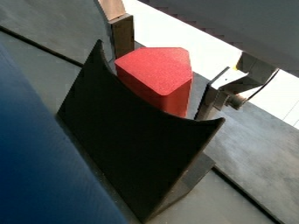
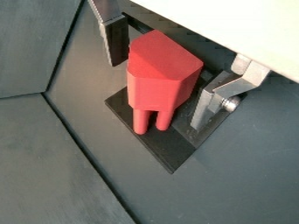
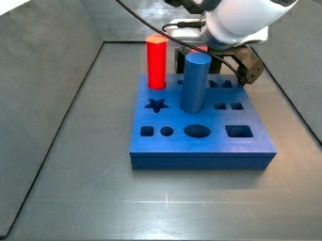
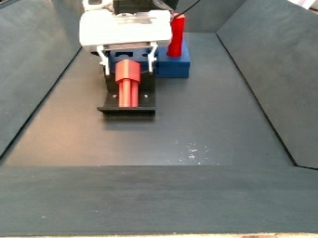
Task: Pick up the 3 prong object. Move up. Rotate the 3 prong object. Place the 3 prong object on the fixture. Regrasp the 3 prong object. Move to above the board. Insert the 3 prong object.
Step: Regrasp the 3 prong object, then move to above the board.
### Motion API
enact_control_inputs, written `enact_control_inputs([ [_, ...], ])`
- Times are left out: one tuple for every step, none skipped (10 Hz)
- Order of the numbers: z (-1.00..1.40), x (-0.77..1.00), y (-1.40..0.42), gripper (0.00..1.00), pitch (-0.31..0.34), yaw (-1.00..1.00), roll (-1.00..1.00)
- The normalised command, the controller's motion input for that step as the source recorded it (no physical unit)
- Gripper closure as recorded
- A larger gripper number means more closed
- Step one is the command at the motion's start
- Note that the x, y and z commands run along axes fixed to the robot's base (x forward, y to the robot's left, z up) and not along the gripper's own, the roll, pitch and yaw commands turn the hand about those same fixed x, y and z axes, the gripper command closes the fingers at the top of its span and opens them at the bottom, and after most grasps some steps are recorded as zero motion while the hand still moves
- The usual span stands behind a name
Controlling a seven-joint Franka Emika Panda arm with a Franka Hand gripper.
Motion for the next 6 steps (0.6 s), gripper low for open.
enact_control_inputs([
  [-0.36,0.05,0.00,0.00,0.003,-0.02,0.08],
  [0.00,0.00,0.00,1.00,0.000,0.00,0.00],
  [1.00,-0.19,-0.42,1.00,-0.343,-0.22,-0.20],
  [1.00,-0.19,-0.41,1.00,-0.335,-0.22,-0.20],
  [1.00,-0.20,-0.39,1.00,-0.283,-0.22,-0.17],
  [1.00,-0.20,-0.37,1.00,-0.238,-0.23,-0.16],
])
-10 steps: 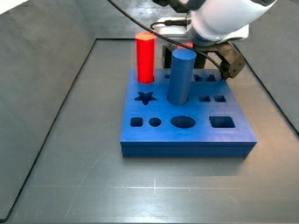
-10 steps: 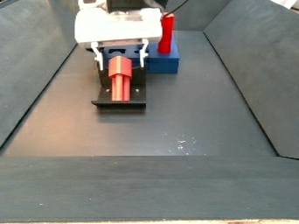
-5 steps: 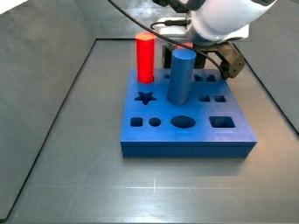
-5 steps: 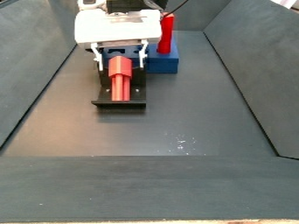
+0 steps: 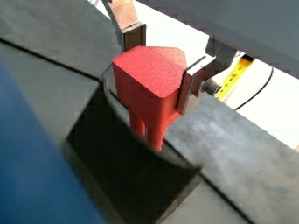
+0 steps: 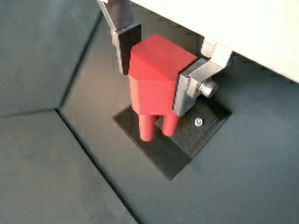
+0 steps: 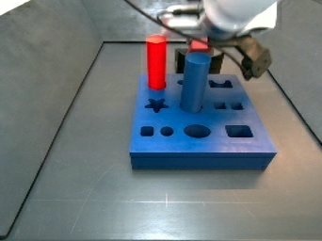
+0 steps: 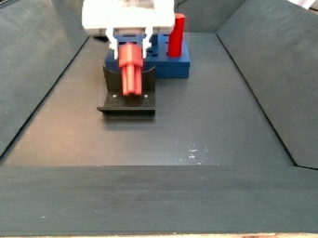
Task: Pick up the 3 prong object. Move up. Rotate the 3 prong object. Place the 3 prong object on the fixture. Regrasp the 3 prong object. Move to above the board. Insert the 3 prong object.
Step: Move to above the board.
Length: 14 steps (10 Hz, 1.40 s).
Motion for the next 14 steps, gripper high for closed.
enact_control_inputs([
  [1.00,-0.19,-0.34,1.00,-0.111,-0.24,-0.15],
  [1.00,-0.19,-0.33,1.00,-0.064,-0.24,-0.14],
  [1.00,-0.18,-0.31,1.00,0.021,-0.23,-0.14],
  [1.00,-0.18,-0.30,1.00,0.070,-0.21,-0.13],
  [1.00,-0.18,-0.28,1.00,0.121,-0.16,-0.10],
  [1.00,-0.17,-0.27,1.00,0.142,-0.12,-0.09],
  [1.00,-0.16,-0.24,1.00,0.177,-0.05,-0.06],
  [1.00,-0.15,-0.23,1.00,0.184,-0.02,-0.04],
  [1.00,-0.14,-0.21,1.00,0.181,0.02,-0.03],
  [1.00,-0.13,-0.19,1.00,0.165,0.07,-0.02],
  [1.00,-0.12,-0.18,1.00,0.153,0.09,-0.02],
  [1.00,-0.10,-0.16,1.00,0.142,0.11,-0.03],
  [1.00,-0.08,-0.14,1.00,0.127,0.11,-0.03],
  [1.00,-0.06,-0.12,1.00,0.113,0.12,-0.02],
])
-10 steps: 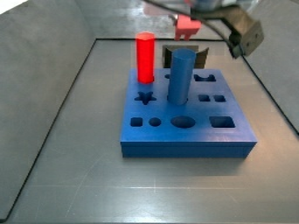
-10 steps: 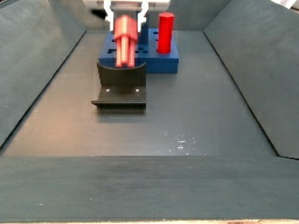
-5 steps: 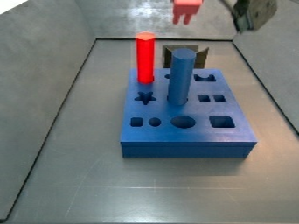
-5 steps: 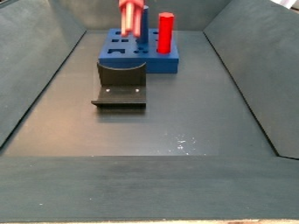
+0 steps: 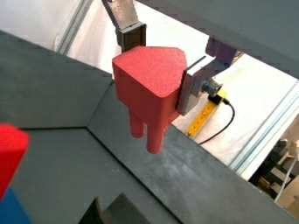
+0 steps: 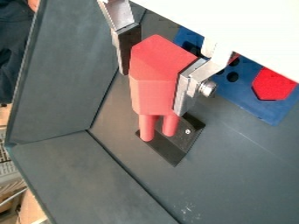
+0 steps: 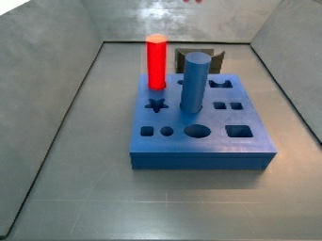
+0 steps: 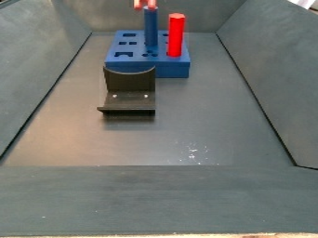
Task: Pick up the 3 prong object. Move up. Rotate the 3 prong object. Place the 3 prong object on the fixture. Regrasp the 3 prong object. Move to above the board. Insert the 3 prong object.
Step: Move to above the board.
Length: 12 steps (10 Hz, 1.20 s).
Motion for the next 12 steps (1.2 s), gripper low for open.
enact_control_inputs([
  [0.84,-0.03,-0.09,1.00,0.102,0.11,-0.02],
  [0.63,-0.01,-0.06,1.00,0.092,0.11,-0.03],
  [0.53,0.00,-0.05,1.00,0.084,0.10,-0.03],
  [0.32,0.00,-0.03,1.00,0.077,0.10,-0.03],
  [0.17,0.00,-0.02,1.00,0.074,0.09,-0.03],
  [-0.01,-0.56,-1.00,1.00,0.065,-0.02,-1.00],
  [0.00,-0.56,-1.00,1.00,0.061,-0.02,-1.00],
  [0.01,-0.63,-1.00,1.00,0.040,-0.01,-1.00],
  [-0.02,-0.66,-1.00,1.00,0.038,-0.01,-1.00],
  [0.01,-0.45,-0.58,1.00,0.026,-0.01,-1.00],
  [0.00,-0.29,-0.31,1.00,0.024,0.00,-1.00],
  [0.00,-0.16,-0.11,1.00,0.022,-0.01,-1.00],
])
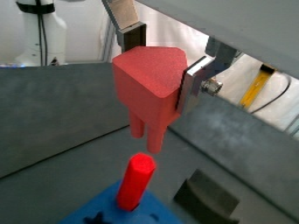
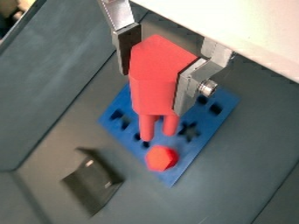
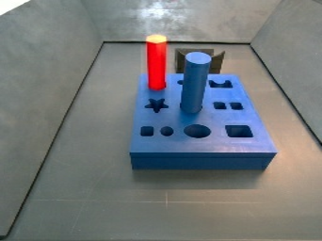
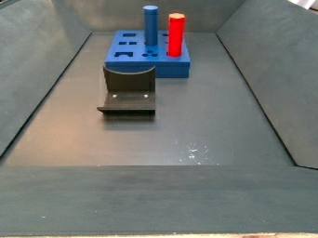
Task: Pick up the 3 prong object. Move up. Rotate the 3 prong object. Place the 3 prong object on the fixture. Regrasp the 3 prong object. Move to above the board. Insert the 3 prong object.
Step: Move to above the board.
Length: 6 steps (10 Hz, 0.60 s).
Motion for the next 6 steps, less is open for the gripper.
enact_control_inputs([
  [0.01,-0.13,-0.07,1.00,0.012,-0.01,-1.00],
  [0.00,-0.11,-0.01,1.00,-0.004,0.00,-1.00],
  [0.00,-0.09,0.01,1.00,-0.018,0.00,-1.00],
  [0.00,-0.08,0.04,1.00,-0.036,0.00,-1.00],
  [0.00,-0.08,0.04,1.00,-0.054,0.00,-0.75],
  [0.00,-0.07,0.03,1.00,-0.059,0.00,-0.53],
])
